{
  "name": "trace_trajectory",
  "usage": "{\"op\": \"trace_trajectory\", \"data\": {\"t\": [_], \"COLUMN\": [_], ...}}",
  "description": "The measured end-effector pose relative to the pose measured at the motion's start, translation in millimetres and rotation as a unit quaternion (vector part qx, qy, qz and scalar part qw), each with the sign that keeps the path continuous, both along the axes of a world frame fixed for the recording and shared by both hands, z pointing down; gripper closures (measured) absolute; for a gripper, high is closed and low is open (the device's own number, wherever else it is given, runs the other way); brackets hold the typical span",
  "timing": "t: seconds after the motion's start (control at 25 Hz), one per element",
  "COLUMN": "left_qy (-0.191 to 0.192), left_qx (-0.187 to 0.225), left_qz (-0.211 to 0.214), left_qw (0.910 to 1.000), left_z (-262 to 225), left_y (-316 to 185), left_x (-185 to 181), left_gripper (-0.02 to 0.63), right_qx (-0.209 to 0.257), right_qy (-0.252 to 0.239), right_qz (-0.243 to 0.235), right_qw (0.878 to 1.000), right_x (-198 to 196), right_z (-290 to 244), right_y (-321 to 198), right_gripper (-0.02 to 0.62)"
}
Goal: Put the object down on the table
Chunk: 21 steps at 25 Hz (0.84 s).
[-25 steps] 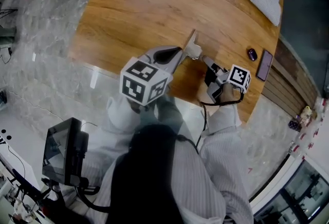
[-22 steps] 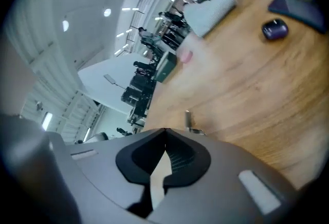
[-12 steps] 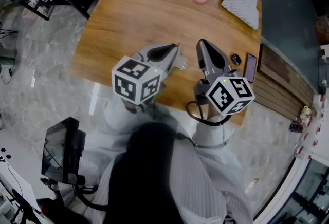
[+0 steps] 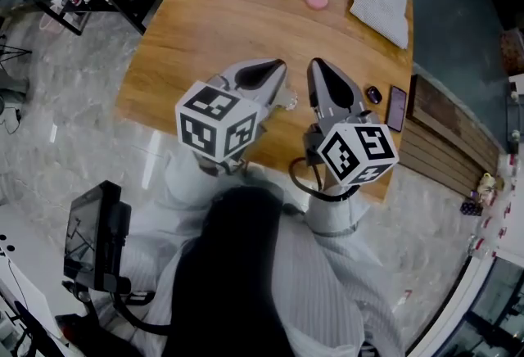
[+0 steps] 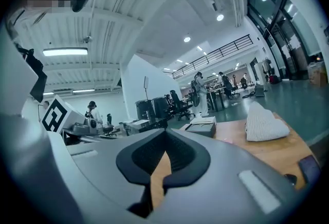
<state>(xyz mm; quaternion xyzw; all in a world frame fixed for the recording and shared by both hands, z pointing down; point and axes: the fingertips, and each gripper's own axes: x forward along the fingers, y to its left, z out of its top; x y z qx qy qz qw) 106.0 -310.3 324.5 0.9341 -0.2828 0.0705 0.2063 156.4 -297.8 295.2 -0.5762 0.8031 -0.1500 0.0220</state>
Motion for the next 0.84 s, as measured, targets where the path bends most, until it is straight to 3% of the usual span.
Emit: {"op": "trace_trajectory", "data": {"t": [0.84], "left_qy": [-0.006], "left_qx": [0.004], "left_qz": [0.010], "left_qw": [0.9999], "left_z": [3.5], "left_y": [5.5], "left_x": [1.4], "left_gripper": [0.604], "right_qx": [0.002], "right_qy": [0.013], "right_qz": [0.014], "right_qw": [1.000], "right_x": [4.5], "right_z": [-1.0], "right_y": [5.3], "right_gripper": [0.583]}}
